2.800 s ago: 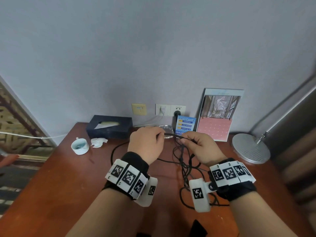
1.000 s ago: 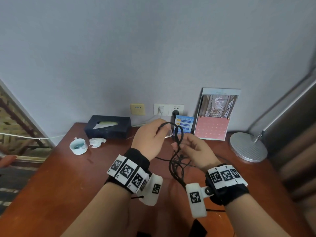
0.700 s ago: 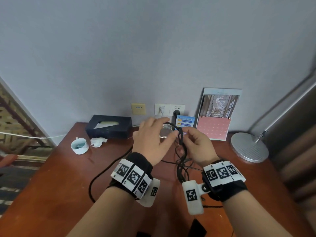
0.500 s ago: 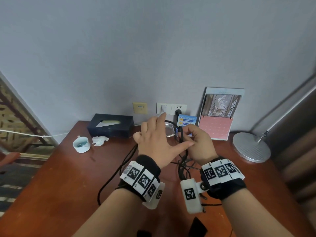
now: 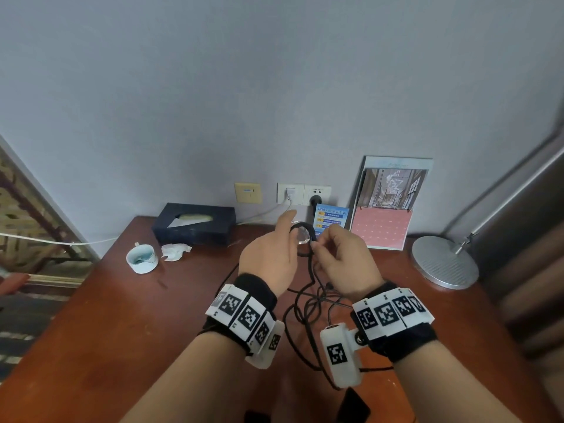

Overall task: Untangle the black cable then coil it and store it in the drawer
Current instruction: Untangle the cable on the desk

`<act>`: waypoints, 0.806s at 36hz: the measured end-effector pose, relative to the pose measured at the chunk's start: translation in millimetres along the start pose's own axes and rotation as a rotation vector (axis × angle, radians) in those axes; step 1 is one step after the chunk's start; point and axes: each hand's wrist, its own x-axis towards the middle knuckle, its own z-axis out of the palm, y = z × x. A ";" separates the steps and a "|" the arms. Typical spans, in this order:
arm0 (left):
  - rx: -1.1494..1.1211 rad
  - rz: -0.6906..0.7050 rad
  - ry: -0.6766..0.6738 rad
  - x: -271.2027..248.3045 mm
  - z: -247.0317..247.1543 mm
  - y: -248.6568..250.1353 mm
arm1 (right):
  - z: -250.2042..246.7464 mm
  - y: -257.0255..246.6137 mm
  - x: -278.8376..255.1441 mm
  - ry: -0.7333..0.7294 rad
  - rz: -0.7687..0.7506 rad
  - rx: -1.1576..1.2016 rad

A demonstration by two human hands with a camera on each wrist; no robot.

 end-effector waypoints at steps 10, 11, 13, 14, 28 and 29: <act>-0.096 0.068 0.011 2.9 -6.7 8.3 | -12.4 -8.6 1.3 0.006 -0.129 -0.295; -0.124 0.073 0.003 3.5 -8.1 8.8 | -13.6 -6.8 0.8 0.005 -0.131 -0.268; -0.207 0.059 -0.019 5.6 -8.9 9.6 | -14.2 -2.9 -1.7 0.022 -0.151 -0.202; -0.256 0.036 -0.030 7.1 -8.6 10.3 | -13.6 -0.9 -3.2 0.041 -0.155 -0.173; -0.471 -0.083 -0.099 6.9 -9.4 19.6 | -6.1 8.7 -4.6 0.194 -0.125 -0.133; -0.443 -0.050 -0.108 5.5 -10.3 21.6 | -8.1 6.2 -3.6 0.168 -0.213 -0.196</act>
